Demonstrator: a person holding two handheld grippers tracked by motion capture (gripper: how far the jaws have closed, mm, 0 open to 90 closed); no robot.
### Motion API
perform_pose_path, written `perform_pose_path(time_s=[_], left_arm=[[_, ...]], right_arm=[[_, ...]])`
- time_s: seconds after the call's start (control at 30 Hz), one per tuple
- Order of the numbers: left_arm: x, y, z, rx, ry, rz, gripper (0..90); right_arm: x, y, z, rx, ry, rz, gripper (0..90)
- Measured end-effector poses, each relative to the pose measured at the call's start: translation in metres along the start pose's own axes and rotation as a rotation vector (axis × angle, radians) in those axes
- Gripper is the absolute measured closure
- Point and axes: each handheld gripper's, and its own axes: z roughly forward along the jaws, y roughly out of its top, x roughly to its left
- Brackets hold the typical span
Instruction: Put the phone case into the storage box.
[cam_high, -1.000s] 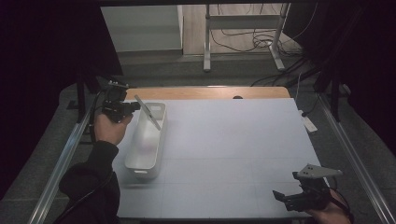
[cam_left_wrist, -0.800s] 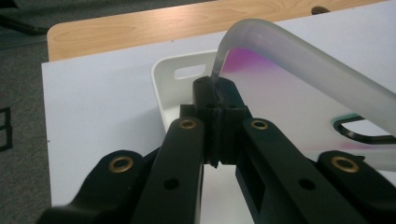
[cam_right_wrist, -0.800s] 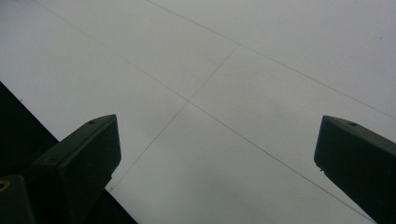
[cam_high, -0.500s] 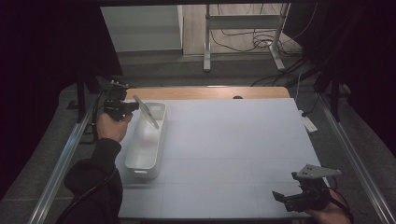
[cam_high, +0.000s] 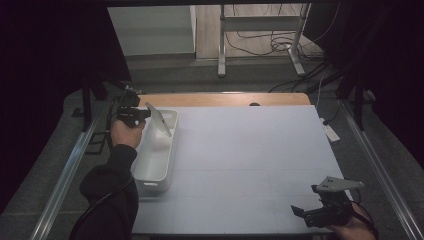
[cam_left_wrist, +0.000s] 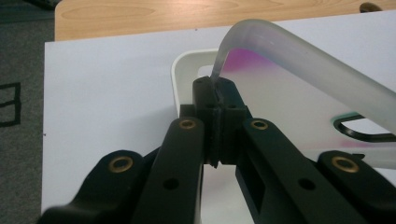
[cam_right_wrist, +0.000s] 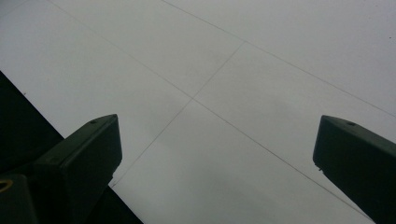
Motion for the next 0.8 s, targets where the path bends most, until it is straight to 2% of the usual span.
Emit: perform_pose_path(time_s=[0.8], left_arm=[[0.006,0.001,0.037,0.050,0.056,-0.064,88.8]], right_arm=[[0.001,0.000,0.001,0.014,0.008,-0.016,2.0]])
